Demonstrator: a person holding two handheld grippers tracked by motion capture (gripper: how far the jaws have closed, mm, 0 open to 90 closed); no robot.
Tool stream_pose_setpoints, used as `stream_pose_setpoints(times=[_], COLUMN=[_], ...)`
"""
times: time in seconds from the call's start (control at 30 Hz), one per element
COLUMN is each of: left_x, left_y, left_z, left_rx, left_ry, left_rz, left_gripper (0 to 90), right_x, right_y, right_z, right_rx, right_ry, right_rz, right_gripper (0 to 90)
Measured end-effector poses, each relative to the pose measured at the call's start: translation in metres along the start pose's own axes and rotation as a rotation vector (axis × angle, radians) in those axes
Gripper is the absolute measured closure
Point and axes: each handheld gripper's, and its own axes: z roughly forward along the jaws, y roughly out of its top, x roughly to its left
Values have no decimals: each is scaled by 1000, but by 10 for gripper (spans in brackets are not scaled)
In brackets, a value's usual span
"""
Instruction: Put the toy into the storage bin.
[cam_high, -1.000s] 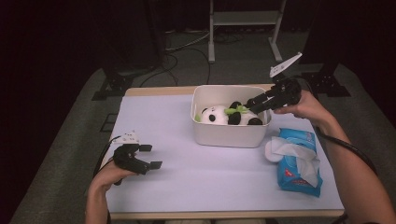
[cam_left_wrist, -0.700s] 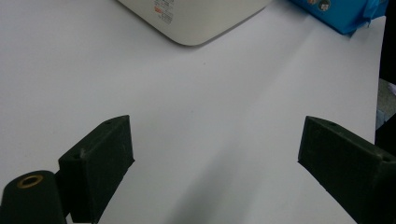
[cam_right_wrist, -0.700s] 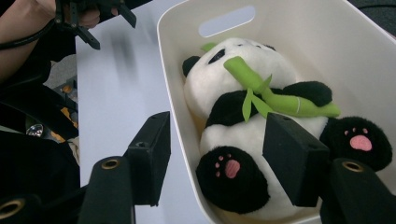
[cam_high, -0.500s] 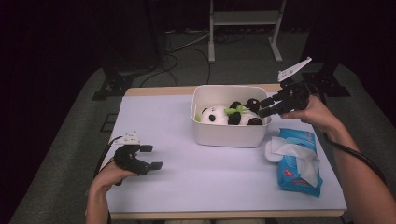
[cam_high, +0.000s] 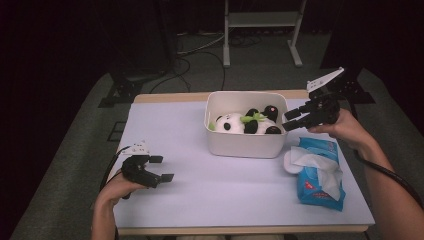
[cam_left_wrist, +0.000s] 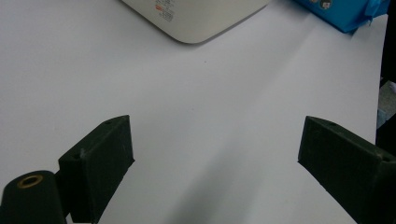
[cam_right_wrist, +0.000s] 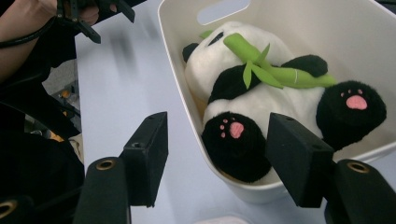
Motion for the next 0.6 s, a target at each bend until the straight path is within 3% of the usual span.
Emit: stream_pose_setpoints(times=[0.6], left_x=[-2], left_y=[1], left_z=[0], left_rx=[4], left_ry=[3], left_rz=[6], left_gripper=[93], right_x=[4], right_y=[-33], right_z=[-1], right_rx=[-24], right_ry=[-4], right_rz=[36], right_gripper=[351])
